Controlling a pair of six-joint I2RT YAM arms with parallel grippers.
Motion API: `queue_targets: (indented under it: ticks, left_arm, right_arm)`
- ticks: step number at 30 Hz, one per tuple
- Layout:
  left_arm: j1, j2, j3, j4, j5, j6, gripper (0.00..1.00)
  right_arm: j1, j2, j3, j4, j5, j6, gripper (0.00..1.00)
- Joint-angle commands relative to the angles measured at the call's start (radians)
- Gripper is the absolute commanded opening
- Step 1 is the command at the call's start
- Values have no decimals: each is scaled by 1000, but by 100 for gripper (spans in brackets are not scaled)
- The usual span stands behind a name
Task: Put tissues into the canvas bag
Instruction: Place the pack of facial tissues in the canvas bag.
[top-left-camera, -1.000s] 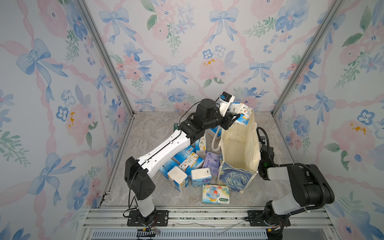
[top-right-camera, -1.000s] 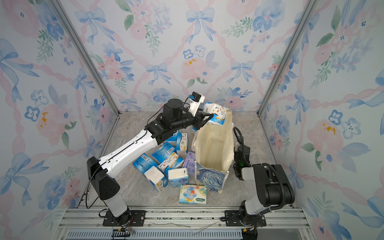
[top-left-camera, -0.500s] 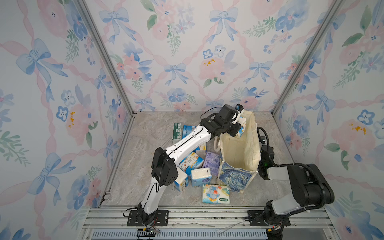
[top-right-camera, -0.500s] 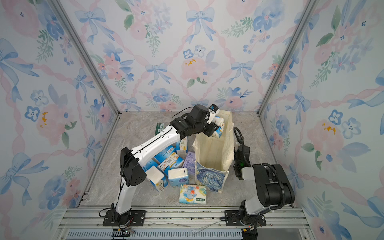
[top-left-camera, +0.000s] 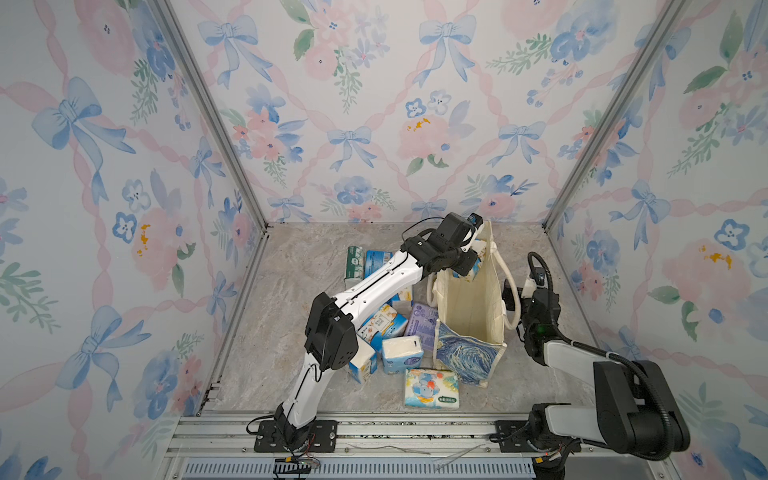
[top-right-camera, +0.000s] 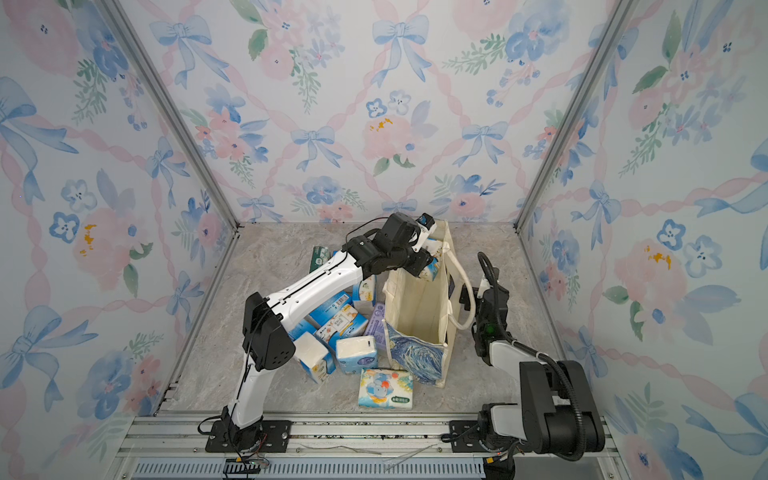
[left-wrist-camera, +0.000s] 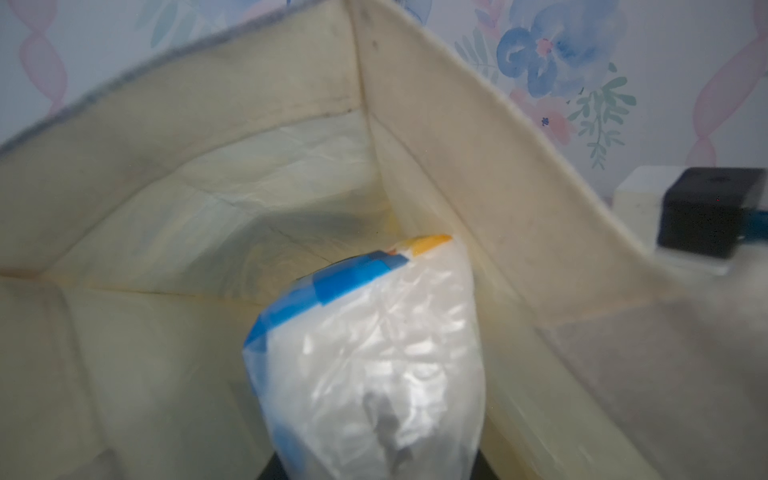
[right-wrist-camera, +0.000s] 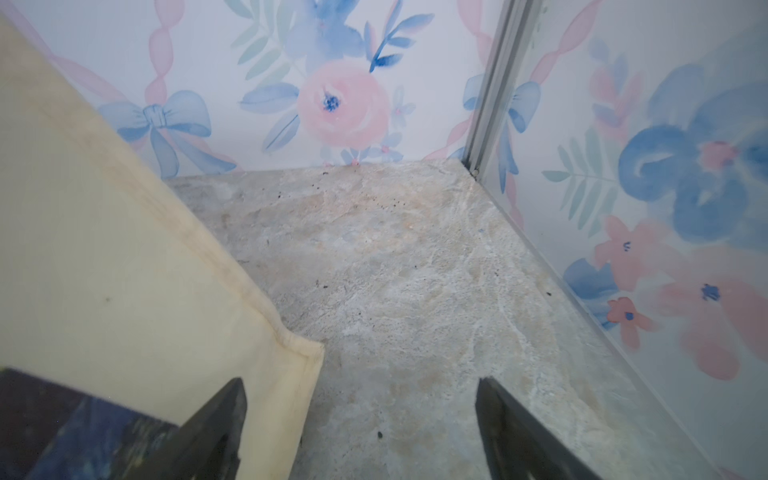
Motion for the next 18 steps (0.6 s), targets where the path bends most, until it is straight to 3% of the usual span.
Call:
queue_targets:
  ticks: [1,4,9,16,18]
  left_arm:
    - [3,29,22,9,32,-11,16]
    - [2,37,28,9,41,-16,16]
    - [-2,42,37,9,53,-18,16]
    - [-7,26,38,9,55,-14,17]
    - [-7,20,42,8,56,-15,23]
  right_arm:
    - [-24,-106,80,-239,167,82,83]
    - [-80,-178,175,-497,356,205,85]
    - [-202,-246,199,-636,348,273,89]
    - [-251,-325,275,-764,75,280,87]
    - [-250,-342,333,-831,-15,280,86]
